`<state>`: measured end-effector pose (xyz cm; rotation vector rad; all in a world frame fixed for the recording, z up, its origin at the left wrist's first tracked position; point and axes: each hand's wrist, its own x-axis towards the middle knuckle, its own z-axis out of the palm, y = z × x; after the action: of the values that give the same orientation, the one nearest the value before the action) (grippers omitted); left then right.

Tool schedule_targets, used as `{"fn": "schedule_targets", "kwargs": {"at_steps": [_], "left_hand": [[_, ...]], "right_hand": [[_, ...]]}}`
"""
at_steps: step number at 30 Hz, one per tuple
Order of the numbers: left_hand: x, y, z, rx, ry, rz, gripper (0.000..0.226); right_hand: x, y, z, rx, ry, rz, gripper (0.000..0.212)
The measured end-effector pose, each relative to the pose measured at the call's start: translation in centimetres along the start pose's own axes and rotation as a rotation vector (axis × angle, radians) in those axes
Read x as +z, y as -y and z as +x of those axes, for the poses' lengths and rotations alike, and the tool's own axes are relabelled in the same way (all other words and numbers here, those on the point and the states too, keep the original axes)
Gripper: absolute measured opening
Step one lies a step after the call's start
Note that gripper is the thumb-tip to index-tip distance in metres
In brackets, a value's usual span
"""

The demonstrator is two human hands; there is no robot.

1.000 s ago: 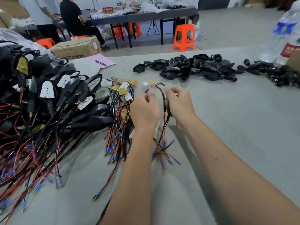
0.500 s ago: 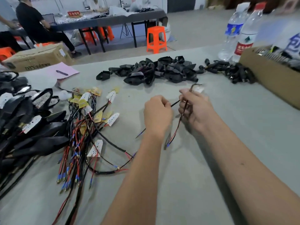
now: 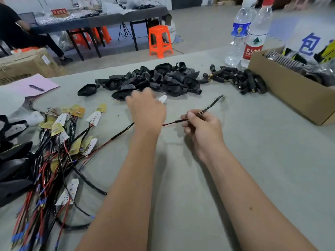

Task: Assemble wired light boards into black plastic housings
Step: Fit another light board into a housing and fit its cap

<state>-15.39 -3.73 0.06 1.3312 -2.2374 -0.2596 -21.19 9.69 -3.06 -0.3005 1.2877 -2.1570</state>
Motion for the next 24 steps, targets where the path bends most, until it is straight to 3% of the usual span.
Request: {"fn": "schedule_targets", "kwargs": {"at_steps": [4, 7, 11, 15, 20, 24], "left_hand": [[3.6, -4.2, 2.6, 0.119, 0.264, 0.018, 0.047], [5.4, -5.2, 3.7, 0.120, 0.335, 0.080, 0.047], [6.3, -5.5, 4.1, 0.146, 0.312, 0.067, 0.040], [6.4, -5.2, 4.8, 0.130, 0.385, 0.096, 0.070], [6.7, -5.6, 4.4, 0.070, 0.182, -0.029, 0.066], [7.4, -6.7, 4.0, 0.057, 0.224, -0.119, 0.074]], "right_hand": [[0.3, -0.4, 0.2, 0.017, 0.038, -0.059, 0.010], [0.2, -0.6, 0.3, 0.009, 0.045, -0.125, 0.011], [0.2, -0.7, 0.4, 0.013, 0.019, -0.132, 0.014], [0.1, -0.7, 0.3, 0.030, -0.008, -0.159, 0.015], [0.2, -0.6, 0.1, 0.038, -0.031, -0.154, 0.017], [0.1, -0.8, 0.3, 0.001, -0.103, -0.203, 0.016]]}}
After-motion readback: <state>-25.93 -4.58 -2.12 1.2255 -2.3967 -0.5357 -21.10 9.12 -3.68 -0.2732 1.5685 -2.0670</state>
